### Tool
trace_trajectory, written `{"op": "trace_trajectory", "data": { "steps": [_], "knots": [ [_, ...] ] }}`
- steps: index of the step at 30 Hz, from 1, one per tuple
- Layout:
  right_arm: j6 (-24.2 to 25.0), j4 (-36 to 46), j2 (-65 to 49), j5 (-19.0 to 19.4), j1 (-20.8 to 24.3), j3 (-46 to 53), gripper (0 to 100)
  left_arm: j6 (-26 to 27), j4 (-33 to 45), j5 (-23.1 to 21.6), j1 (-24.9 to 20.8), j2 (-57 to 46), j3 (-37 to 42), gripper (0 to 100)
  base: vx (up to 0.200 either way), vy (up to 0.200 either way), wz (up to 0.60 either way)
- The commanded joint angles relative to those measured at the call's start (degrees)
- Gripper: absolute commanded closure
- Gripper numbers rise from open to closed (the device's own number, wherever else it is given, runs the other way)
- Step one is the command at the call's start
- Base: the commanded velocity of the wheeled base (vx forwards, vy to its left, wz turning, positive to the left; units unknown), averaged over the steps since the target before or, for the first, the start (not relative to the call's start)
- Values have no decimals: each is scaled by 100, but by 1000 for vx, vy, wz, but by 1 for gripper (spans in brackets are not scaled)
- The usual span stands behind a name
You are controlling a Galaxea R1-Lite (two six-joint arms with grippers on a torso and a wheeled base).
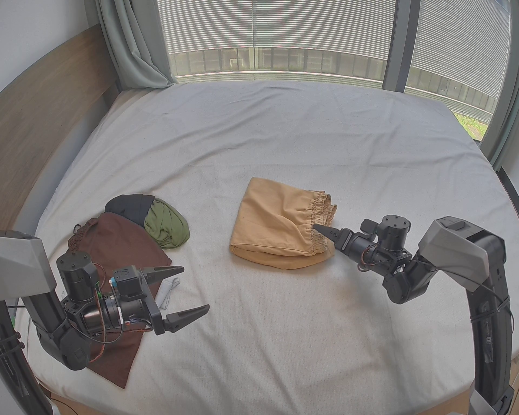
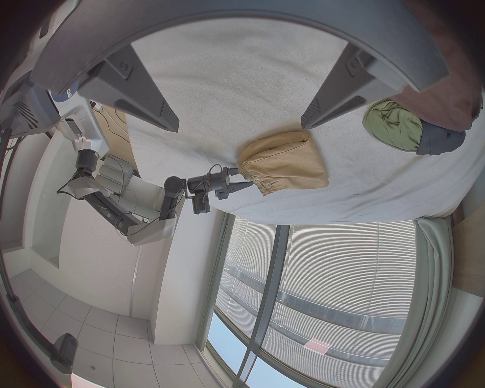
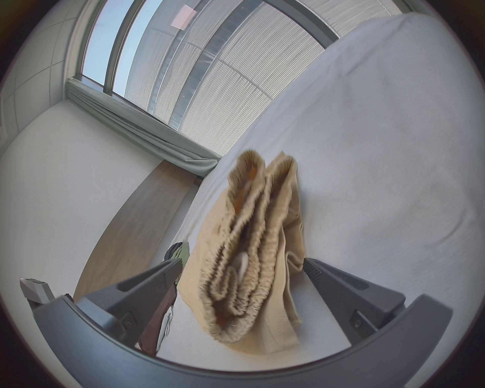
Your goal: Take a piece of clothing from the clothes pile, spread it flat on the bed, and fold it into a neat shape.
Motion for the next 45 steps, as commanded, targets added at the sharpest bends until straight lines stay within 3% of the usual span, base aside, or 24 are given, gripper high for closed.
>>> {"op": "trace_trajectory", "data": {
  "steps": [1, 10, 21, 30, 45],
  "knots": [
    [-162, -105, -824, 12, -215, 557, 0, 2, -2, 0, 3, -7, -19, 0, 0, 0, 0],
    [-171, -17, -1483, 21, -92, 654, 0, -7, -2, 0, 3, 11, -37, 0, 0, 0, 0],
    [-162, 80, -824, 12, 383, -5, 0, -7, -2, 0, 3, 11, -28, 0, 0, 0, 0],
    [-171, 291, -156, 12, 365, -594, 0, -7, -2, 0, 12, 20, -28, 0, 0, 0, 0],
    [-373, 282, 178, 3, 313, -638, 0, -7, -2, 0, 29, 20, -10, 0, 0, 0, 0]
  ]
}}
